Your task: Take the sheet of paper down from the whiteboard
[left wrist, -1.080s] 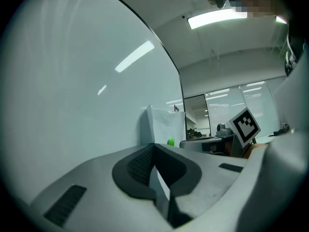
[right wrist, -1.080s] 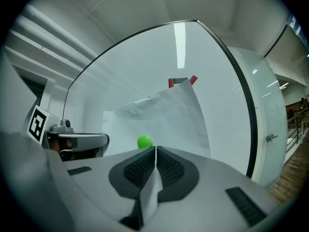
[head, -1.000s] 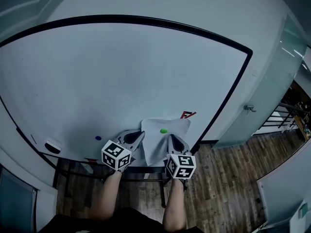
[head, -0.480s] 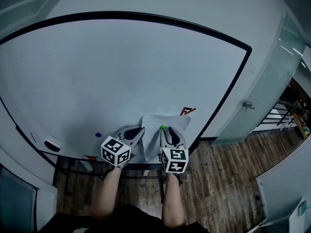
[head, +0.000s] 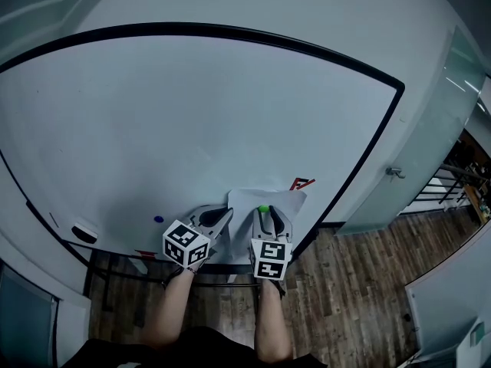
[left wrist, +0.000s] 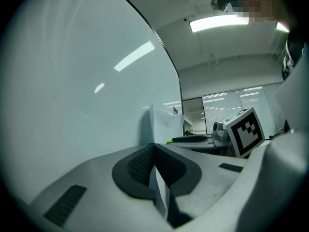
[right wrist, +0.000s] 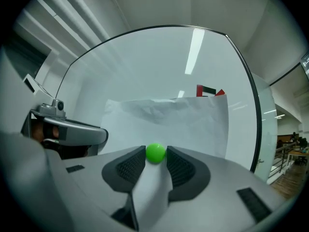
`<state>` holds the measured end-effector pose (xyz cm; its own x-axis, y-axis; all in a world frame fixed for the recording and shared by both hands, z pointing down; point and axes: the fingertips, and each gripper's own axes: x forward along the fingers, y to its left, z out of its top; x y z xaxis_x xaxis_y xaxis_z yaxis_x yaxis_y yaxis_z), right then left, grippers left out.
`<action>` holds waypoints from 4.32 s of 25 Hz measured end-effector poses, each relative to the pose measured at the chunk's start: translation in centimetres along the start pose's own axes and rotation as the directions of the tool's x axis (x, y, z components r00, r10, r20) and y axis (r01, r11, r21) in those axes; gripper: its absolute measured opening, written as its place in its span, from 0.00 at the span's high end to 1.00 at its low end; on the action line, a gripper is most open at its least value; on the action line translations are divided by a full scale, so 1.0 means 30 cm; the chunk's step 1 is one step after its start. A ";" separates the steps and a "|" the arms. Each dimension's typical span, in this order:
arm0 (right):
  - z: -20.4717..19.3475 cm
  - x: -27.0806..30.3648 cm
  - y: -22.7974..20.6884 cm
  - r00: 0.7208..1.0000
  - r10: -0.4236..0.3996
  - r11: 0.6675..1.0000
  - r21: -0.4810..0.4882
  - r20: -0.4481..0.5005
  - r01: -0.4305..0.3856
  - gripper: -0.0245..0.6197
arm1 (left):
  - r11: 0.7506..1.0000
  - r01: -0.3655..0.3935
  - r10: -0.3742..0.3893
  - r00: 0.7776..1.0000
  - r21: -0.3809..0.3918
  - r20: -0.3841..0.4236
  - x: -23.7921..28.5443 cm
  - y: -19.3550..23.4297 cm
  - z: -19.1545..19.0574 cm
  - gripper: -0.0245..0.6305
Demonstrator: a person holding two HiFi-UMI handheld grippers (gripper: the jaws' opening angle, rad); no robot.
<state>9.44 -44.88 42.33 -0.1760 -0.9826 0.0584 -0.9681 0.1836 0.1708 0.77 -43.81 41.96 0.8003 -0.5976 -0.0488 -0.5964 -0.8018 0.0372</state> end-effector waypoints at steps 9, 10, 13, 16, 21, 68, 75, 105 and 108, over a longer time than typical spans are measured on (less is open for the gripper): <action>-0.007 0.005 -0.005 1.000 -0.018 1.000 -0.007 -0.001 0.018 0.73 | 1.000 0.009 -0.009 1.000 -0.005 -0.001 0.010 0.013 0.003 0.93; -0.005 0.003 -0.004 1.000 -0.016 1.000 -0.004 0.002 0.016 0.73 | 1.000 0.010 -0.010 1.000 -0.007 -0.002 0.010 0.012 0.002 0.93; -0.011 0.004 0.001 1.000 -0.019 1.000 -0.003 0.004 0.019 0.72 | 1.000 0.013 -0.013 1.000 -0.009 0.000 0.006 0.014 0.001 0.93; -0.005 0.004 0.009 1.000 -0.022 1.000 -0.008 0.004 0.022 0.72 | 1.000 0.015 -0.015 1.000 -0.009 0.001 0.008 0.013 0.005 0.93; -0.006 -0.004 -0.005 0.998 -0.056 0.998 -0.011 0.007 0.056 0.72 | 1.000 0.018 -0.018 1.000 -0.009 0.000 0.009 0.009 0.002 0.93; -0.011 -0.007 0.000 0.999 -0.041 0.999 -0.023 -0.007 0.041 0.76 | 0.998 -0.047 0.047 0.999 -0.038 -0.008 -0.051 0.032 -0.011 0.93; -0.011 -0.008 0.001 0.999 -0.047 0.998 -0.033 -0.012 0.047 0.76 | 0.997 -0.058 0.058 0.998 -0.042 -0.012 -0.065 0.037 -0.018 0.93; -0.024 -0.006 0.008 0.999 -0.034 0.999 -0.014 -0.030 0.034 0.76 | 0.984 -0.174 0.173 0.984 -0.030 -0.034 -0.164 0.113 -0.016 0.93; -0.024 -0.005 0.012 0.999 -0.034 0.999 -0.015 -0.032 0.033 0.76 | 0.983 -0.182 0.180 0.983 -0.030 -0.039 -0.173 0.119 -0.018 0.93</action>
<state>9.25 -44.66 43.08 -0.1376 -0.9869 0.0837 -0.9705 0.1513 0.1878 -5.47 -43.58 42.88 0.6814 -0.7319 -0.0027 -0.7297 -0.6796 0.0754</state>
